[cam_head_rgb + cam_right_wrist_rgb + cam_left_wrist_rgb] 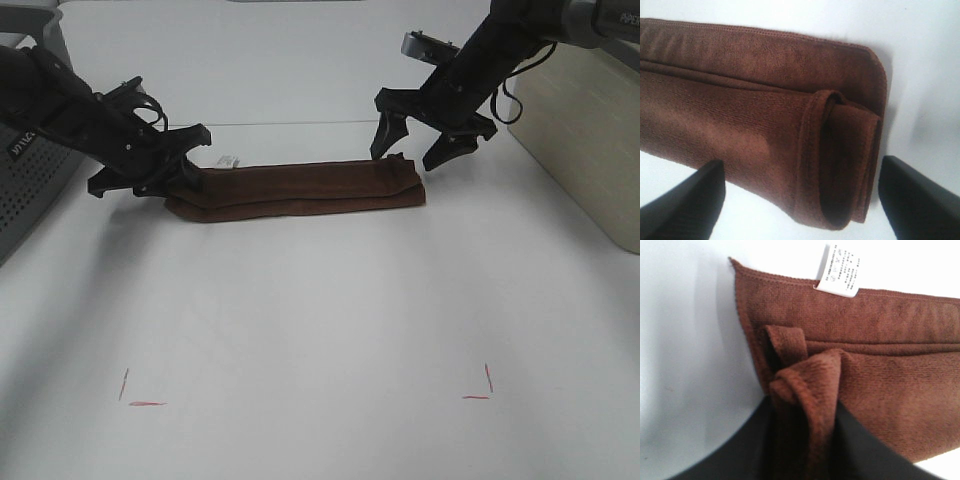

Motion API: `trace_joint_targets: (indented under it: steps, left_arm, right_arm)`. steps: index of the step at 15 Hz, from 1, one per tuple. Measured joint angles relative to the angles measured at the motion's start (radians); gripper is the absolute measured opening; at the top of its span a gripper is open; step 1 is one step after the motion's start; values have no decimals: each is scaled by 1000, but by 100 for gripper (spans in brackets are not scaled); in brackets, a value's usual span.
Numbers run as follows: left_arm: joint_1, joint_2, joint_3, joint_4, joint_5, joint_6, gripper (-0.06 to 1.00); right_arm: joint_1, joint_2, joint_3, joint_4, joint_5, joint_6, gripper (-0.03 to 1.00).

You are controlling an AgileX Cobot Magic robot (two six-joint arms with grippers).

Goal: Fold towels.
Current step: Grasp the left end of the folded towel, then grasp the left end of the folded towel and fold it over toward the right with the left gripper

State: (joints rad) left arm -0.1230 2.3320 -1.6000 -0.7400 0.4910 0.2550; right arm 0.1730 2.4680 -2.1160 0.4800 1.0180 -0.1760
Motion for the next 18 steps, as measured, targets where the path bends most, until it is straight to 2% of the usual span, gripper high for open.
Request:
trace_joint_targets:
  steps: [1,2,5,7,9,10,12,13,15,18]
  left_arm:
    - [0,1,0,7,0,0,10]
    - [0,2,0,14,5,0,5]
    - [4,-12,0,51,45,0,5]
    - [16,-71,-2,151,74,-18,5]
    - [22,-145,-30,302,107,-93,5]
    - [22,-172,-60,383,150,-154,5]
    - [22,-193,-141,461,260,-255,5]
    - [20,-193,-193,472,325,-282,5]
    - [-8,-194,-274,477,389,-313,5]
    - [-105,-193,-321,416,385,-328,5]
  right_arm:
    - [0,0,0,-1,0,0,79]
    - [0,0,0,-1,0,0,79]
    - [0,0,0,-1,0,0,79]
    - [0,0,0,-1,2,2,79]
    - [0,0,0,-1,14,8,79]
    - [0,0,0,-1,24,19,79]
    - [0,-3,0,-1,30,22,79]
    - [0,-12,0,-3,34,24,79]
    - [0,-42,0,-3,35,24,79]
    - [0,-90,0,-4,36,24,79]
